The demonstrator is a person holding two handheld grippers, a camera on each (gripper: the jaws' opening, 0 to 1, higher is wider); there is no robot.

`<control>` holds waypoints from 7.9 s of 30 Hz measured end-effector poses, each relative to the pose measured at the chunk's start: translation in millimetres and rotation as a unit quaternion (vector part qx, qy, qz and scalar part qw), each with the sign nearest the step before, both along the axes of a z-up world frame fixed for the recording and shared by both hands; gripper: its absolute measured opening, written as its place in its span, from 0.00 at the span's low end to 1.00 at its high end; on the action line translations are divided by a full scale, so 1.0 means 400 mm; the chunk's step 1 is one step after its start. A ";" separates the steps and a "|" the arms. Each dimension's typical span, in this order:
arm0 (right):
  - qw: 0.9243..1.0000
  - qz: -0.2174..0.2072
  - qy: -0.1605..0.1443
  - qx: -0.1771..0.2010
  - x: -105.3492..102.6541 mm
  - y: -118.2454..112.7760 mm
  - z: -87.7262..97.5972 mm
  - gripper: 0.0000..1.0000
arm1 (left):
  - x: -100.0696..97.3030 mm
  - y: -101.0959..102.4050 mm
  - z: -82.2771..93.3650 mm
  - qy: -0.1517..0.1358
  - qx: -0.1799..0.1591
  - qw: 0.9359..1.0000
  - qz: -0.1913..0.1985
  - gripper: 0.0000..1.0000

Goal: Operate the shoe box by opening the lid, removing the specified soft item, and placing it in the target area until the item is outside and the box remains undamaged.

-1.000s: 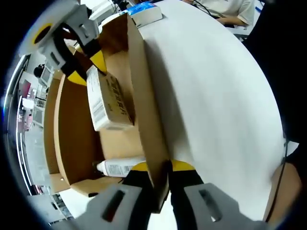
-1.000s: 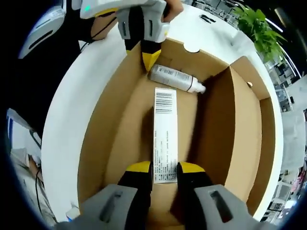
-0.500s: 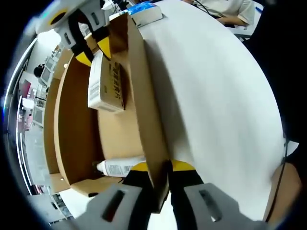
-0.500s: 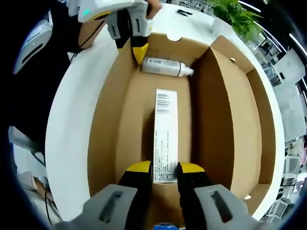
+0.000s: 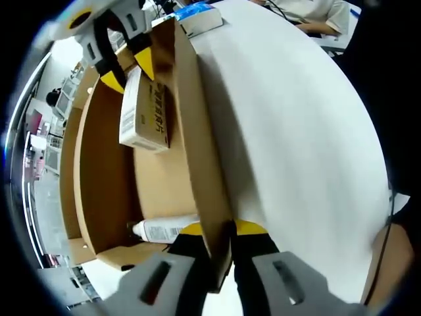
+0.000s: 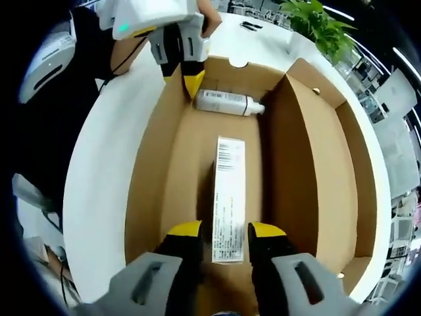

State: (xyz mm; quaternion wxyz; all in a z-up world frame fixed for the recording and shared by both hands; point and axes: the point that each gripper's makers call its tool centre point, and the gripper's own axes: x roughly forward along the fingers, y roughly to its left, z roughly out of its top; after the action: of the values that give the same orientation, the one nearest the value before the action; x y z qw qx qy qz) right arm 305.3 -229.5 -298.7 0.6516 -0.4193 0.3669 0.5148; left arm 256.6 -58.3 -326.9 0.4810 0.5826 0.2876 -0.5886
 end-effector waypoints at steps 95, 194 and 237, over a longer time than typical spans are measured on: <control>0.974 -0.179 -0.090 0.110 0.028 0.071 0.104 0.21 | 0.017 0.002 0.001 -0.003 0.006 1.000 0.004 0.09; 0.883 -0.337 -0.181 0.271 -0.136 -0.113 0.356 0.21 | 0.011 0.000 0.003 -0.011 0.021 1.000 0.009 0.09; 0.818 -0.444 -0.215 0.296 -0.357 -0.307 0.352 0.21 | 0.014 0.001 0.003 -0.008 0.019 1.000 0.014 0.09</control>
State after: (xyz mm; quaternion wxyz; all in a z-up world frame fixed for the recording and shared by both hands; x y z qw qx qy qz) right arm 162.5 -352.4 -157.8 0.9645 -0.0976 0.1942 0.1503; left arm 262.4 -57.8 -325.8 0.4803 0.5920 0.3036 -0.5715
